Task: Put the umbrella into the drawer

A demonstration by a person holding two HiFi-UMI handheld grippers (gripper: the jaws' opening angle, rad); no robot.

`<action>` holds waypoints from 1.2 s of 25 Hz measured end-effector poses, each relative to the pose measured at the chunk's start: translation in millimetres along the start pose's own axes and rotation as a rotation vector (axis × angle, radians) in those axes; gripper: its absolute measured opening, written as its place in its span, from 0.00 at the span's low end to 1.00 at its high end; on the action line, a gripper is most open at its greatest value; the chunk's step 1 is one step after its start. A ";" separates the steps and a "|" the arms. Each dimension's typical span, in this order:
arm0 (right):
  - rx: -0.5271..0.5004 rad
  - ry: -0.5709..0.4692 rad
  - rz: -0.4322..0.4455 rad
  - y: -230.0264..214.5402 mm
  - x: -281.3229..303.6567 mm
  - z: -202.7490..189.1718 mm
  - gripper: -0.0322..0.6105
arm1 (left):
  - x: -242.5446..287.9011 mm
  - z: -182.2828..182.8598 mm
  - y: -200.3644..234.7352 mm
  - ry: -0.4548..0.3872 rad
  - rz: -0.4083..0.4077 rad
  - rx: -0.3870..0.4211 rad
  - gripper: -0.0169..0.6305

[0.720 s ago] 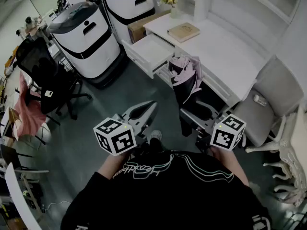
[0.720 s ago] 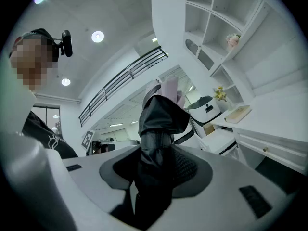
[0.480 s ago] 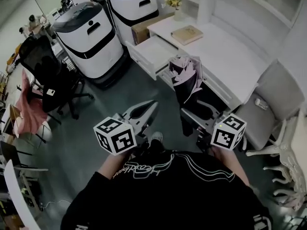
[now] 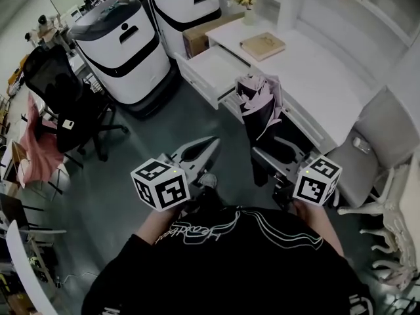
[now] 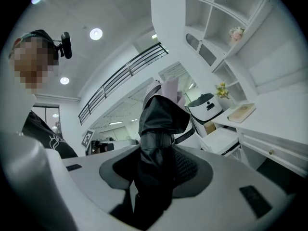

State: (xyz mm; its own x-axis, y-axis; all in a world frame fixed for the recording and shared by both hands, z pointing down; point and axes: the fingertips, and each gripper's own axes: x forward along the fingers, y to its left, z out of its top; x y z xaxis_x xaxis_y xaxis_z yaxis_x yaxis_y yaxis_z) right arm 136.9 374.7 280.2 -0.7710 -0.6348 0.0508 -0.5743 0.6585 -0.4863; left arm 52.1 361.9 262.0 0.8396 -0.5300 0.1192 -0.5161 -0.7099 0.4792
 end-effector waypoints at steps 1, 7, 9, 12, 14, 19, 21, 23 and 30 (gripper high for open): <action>0.009 0.005 -0.005 -6.4 11.0 0.5 0.36 | 3.1 4.0 11.7 0.007 -0.003 -0.006 0.06; 0.071 0.029 -0.039 -53.7 85.0 18.8 0.36 | 32.7 45.7 94.4 0.037 -0.011 -0.050 0.06; 0.092 0.041 -0.056 -71.1 111.1 29.1 0.36 | 46.2 62.1 124.3 0.056 -0.013 -0.073 0.06; 0.131 0.053 -0.081 -100.0 146.9 39.5 0.36 | 68.8 79.0 167.3 0.089 -0.022 -0.103 0.06; 0.155 0.056 -0.089 -121.1 171.6 44.8 0.36 | 83.9 88.4 195.8 0.109 -0.033 -0.113 0.06; 0.202 0.080 -0.139 -181.8 240.9 54.2 0.36 | 112.0 117.0 285.0 0.159 -0.025 -0.120 0.06; 0.222 0.098 -0.165 -201.8 265.4 55.8 0.36 | 118.5 126.4 322.1 0.181 -0.007 -0.142 0.06; 0.228 0.112 -0.184 -220.3 288.9 58.9 0.36 | 126.1 134.2 353.5 0.196 -0.005 -0.164 0.06; 0.229 0.156 -0.270 -291.1 357.2 78.6 0.36 | 160.2 160.4 436.2 0.223 -0.028 -0.205 0.06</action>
State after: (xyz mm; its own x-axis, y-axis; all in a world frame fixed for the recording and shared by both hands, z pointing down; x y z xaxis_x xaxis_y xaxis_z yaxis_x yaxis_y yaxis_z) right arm 50.3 -75.6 371.3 -0.6432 -0.6924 0.3270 -0.6995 0.3576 -0.6187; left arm -65.8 -107.1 350.7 0.8812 -0.3804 0.2805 -0.4663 -0.6025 0.6477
